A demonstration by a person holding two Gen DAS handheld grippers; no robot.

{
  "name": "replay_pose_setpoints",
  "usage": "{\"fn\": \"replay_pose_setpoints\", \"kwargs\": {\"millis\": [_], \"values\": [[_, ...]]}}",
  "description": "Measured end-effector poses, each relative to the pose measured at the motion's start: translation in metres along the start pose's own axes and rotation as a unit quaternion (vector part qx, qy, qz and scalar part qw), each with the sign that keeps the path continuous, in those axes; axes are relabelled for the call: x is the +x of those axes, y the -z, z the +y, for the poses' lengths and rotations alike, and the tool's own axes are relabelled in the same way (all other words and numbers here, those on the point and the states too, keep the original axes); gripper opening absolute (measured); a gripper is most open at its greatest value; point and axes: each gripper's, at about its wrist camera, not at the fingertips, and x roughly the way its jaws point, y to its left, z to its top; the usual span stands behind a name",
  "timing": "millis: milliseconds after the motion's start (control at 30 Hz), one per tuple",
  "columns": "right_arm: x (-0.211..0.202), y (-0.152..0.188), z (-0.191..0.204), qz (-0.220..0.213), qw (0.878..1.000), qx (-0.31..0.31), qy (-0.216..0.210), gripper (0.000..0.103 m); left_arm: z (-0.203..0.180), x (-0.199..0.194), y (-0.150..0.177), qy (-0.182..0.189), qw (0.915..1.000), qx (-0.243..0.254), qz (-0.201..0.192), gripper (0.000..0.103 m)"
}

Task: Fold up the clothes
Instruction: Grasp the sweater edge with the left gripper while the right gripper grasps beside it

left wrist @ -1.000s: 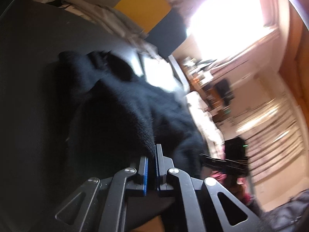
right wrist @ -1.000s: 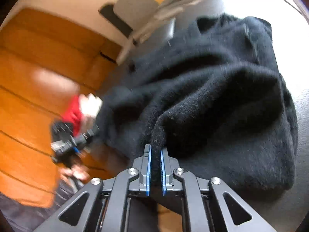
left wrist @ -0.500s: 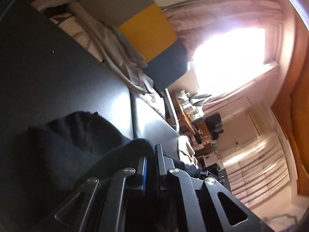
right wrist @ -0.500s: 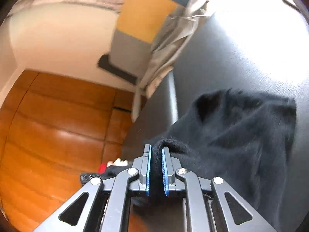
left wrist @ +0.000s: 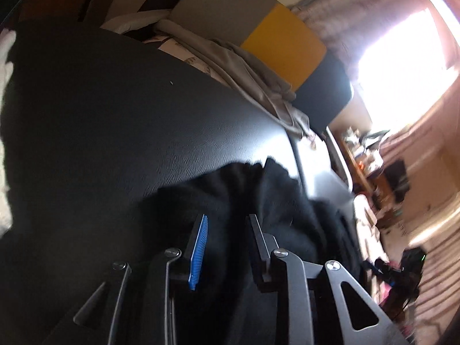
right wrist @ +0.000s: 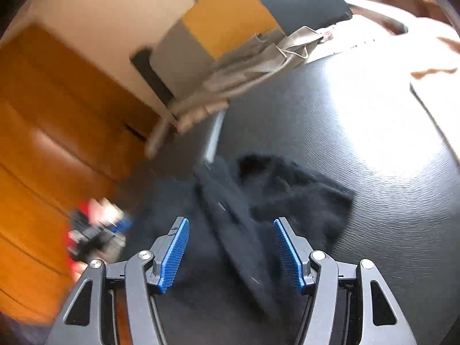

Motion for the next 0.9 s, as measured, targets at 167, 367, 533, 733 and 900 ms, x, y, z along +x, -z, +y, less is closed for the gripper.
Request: {"fn": "replay_pose_setpoints", "kwargs": {"millis": [167, 367, 533, 733, 900], "values": [[0.029, 0.004, 0.014, 0.031, 0.993, -0.071, 0.090, 0.052, -0.024, 0.003, 0.015, -0.027, 0.9961, 0.083, 0.015, 0.031], [0.022, 0.022, 0.023, 0.044, 0.961, -0.174, 0.212, 0.009, -0.045, 0.016, 0.034, -0.073, 0.9850, 0.148, 0.052, 0.009], [-0.005, 0.019, -0.026, 0.025, 0.975, -0.062, 0.210, 0.009, -0.024, -0.006, 0.049, -0.043, 0.9939, 0.093, 0.040, 0.009], [-0.027, 0.012, -0.039, -0.009, 0.989, -0.020, 0.145, 0.050, -0.020, -0.027, 0.041, -0.027, 0.9958, 0.085, 0.018, 0.023], [-0.029, -0.001, -0.016, -0.014, 0.984, -0.092, 0.154, 0.056, -0.030, -0.019, 0.011, -0.040, 0.9932, 0.109, 0.006, 0.026]]}}
